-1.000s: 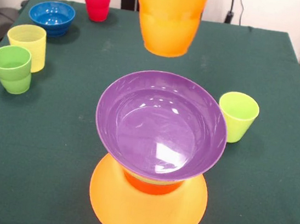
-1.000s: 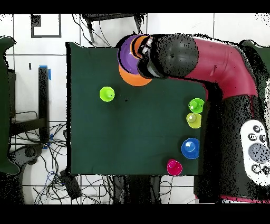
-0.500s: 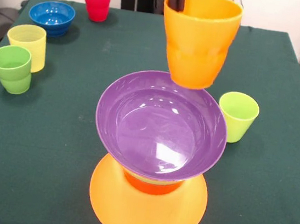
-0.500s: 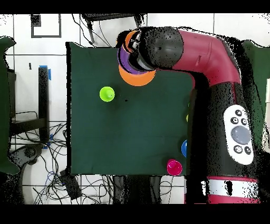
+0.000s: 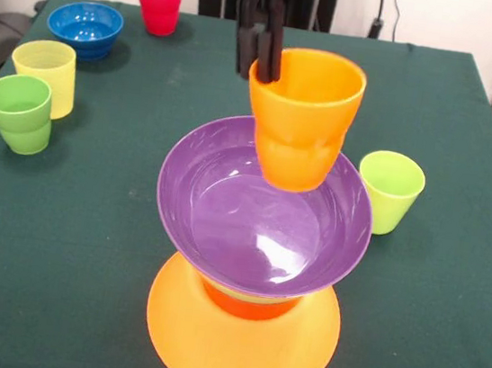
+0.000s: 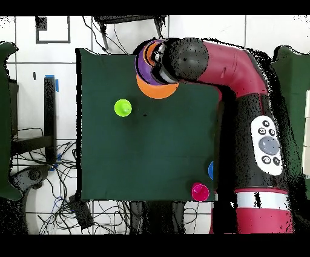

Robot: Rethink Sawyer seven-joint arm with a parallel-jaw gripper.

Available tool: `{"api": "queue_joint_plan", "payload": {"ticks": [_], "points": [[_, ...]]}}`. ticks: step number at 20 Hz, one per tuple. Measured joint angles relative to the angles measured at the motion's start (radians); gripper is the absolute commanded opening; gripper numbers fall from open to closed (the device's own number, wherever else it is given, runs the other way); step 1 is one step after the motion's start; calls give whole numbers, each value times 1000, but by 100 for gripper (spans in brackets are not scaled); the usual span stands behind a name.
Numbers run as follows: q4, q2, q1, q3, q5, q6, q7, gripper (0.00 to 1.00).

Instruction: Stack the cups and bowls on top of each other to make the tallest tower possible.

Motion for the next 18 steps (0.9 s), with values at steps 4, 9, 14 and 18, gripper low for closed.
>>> {"api": "queue_joint_plan", "payload": {"ticks": [4, 9, 14, 18], "points": [[0, 21, 2, -20, 0, -31, 0, 0], [0, 44, 2, -41, 0, -81, 0, 0], [0, 58, 6, -58, 0, -125, 0, 0], [12, 62, 15, -84, 1, -159, 0, 0]]}}
